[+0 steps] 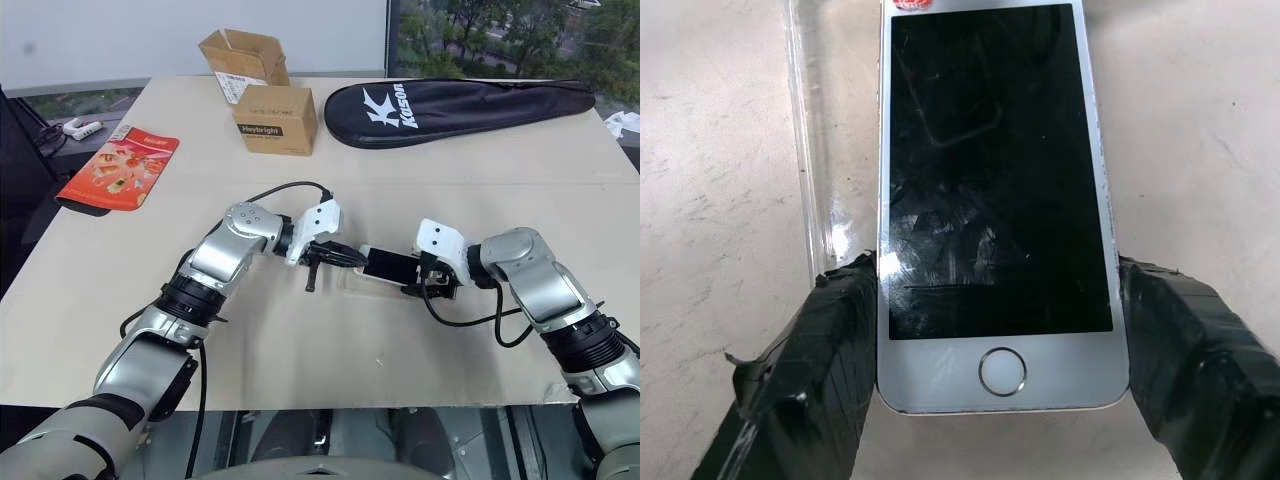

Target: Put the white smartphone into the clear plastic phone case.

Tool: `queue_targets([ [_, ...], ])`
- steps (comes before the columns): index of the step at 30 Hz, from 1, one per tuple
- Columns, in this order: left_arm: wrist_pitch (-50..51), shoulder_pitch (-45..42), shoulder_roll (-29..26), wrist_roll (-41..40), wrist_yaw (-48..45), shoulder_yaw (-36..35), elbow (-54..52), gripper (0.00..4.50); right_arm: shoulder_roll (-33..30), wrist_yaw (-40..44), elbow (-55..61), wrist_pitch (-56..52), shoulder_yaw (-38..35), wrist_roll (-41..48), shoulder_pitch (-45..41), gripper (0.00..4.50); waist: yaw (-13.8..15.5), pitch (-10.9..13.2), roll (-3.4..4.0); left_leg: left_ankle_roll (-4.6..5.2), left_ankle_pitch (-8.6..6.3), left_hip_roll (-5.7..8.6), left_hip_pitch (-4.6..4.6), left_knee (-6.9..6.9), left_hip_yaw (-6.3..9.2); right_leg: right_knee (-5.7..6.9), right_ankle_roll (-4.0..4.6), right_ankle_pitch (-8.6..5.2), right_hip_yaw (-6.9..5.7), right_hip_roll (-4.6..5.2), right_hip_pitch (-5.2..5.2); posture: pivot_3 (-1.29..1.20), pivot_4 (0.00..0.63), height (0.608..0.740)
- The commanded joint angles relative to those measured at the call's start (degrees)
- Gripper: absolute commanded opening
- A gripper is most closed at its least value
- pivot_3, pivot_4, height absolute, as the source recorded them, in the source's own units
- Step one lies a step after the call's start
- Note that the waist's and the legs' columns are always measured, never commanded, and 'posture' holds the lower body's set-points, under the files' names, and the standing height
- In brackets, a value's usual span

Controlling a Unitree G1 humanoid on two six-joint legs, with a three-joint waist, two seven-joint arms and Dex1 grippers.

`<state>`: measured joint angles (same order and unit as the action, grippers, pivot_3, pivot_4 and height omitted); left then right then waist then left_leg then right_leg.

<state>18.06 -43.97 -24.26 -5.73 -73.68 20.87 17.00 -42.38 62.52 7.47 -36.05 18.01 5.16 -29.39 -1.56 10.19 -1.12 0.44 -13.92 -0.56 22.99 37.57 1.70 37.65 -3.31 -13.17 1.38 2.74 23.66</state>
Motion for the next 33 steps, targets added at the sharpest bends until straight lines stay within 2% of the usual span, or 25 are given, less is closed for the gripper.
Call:
queue_targets([
  [1, -1.1, -0.9, 0.3, -0.1, -0.2, -0.3, -0.3, 0.00, -0.7, 0.2, 1.0, 0.3, -0.4, 0.1, 0.0, 3.01, 0.0, 0.0, 0.00, 0.00, 0.00, 0.00, 0.00, 0.00, 0.00, 0.00, 0.00, 0.00, 0.00, 0.00, 0.00, 0.00, 0.150, 0.740],
  [8, -1.7, -1.4, 0.7, 0.1, -0.6, 0.1, 0.5, 0.00, -1.5, 3.5, 2.5, 2.2, -1.7, 2.8, -0.7, 3.01, 0.0, 0.0, 0.00, 0.00, 0.00, 0.00, 0.00, 0.00, 0.00, -0.01, 0.00, 0.00, 0.00, 0.00, 0.00, 0.00, 0.150, 0.740],
  [22, -0.9, -0.8, 1.2, 1.8, -1.3, 2.6, -0.9, 0.00, -3.4, 7.2, 1.0, 5.9, 0.9, 0.9, -1.5, 3.01, 0.1, 0.0, 0.00, 0.00, 0.00, 0.00, 0.00, 0.00, 0.01, 0.00, 0.00, 0.00, -0.01, 0.00, 0.00, 0.00, 0.150, 0.740],
  [33, 2.2, -0.2, -1.6, 3.7, -4.2, 6.2, -4.4, 0.00, -3.9, 8.0, 1.6, 4.6, 2.0, -0.8, -2.6, 3.01, 0.6, 0.0, 0.00, 0.00, 0.00, 0.00, 0.00, 0.00, 0.00, -0.01, 0.00, 0.00, -0.01, 0.00, 0.00, 0.00, 0.150, 0.740],
])
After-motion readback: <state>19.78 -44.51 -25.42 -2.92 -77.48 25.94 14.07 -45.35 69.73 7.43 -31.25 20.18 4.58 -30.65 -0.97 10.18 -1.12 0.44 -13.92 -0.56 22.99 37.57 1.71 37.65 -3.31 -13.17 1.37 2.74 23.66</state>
